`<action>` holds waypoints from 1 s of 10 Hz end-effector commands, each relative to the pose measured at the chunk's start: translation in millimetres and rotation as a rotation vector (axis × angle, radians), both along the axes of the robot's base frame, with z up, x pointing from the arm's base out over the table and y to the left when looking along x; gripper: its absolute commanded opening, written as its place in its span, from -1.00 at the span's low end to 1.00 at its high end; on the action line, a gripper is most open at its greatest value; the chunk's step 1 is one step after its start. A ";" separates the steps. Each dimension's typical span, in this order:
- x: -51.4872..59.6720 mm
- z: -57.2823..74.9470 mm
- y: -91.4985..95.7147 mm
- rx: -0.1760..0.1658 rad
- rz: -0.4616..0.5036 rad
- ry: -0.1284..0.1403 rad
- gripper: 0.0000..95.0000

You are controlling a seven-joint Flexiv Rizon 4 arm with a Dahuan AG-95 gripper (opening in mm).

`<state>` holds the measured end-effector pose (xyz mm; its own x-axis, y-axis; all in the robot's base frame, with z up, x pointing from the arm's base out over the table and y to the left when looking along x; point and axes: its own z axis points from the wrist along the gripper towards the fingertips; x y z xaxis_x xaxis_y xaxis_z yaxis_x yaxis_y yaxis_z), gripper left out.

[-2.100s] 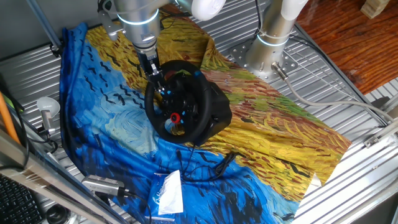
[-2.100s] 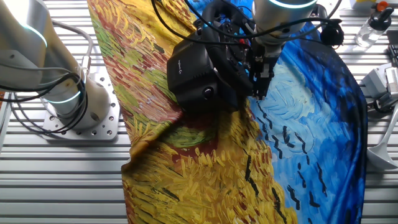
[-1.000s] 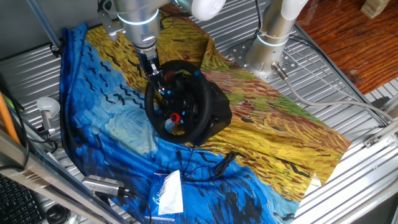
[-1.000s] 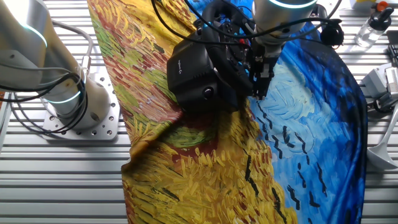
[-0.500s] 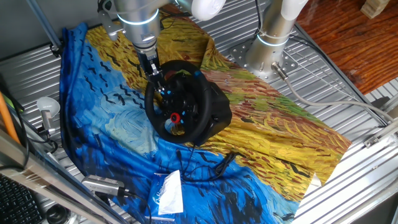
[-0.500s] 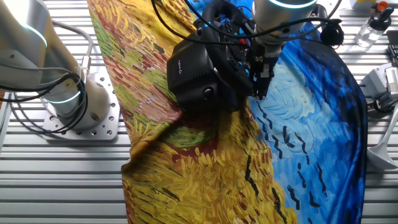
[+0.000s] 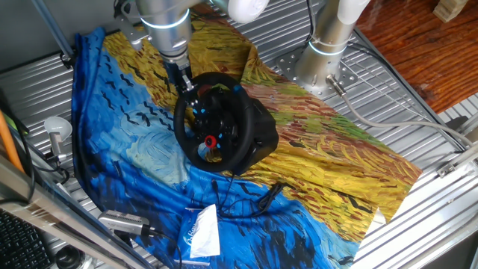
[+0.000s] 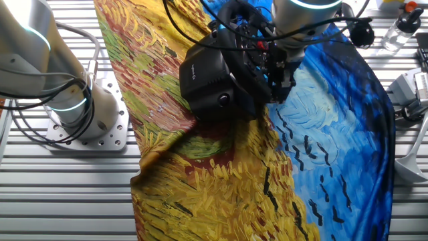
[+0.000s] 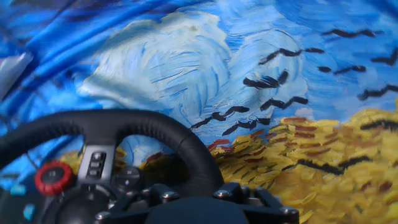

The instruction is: Rotate the steering wheel 90 degrees counterclockwise

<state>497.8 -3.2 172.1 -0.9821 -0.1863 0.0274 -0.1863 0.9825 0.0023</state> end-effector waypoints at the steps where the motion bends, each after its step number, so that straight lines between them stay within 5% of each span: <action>1: -0.3 0.0 0.0 0.000 0.248 0.039 -1.00; 3: 0.7 0.4 -0.3 -0.032 0.266 0.032 -1.00; 7: 1.9 0.7 -0.2 -0.011 0.253 0.036 -1.00; 8: 5.9 2.9 -0.2 -0.003 0.250 0.039 -1.00; 10: 32.7 20.0 9.4 0.037 0.234 0.076 -1.00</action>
<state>523.4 2.8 188.3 -0.9049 -0.4202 0.0677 -0.4184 0.9074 0.0393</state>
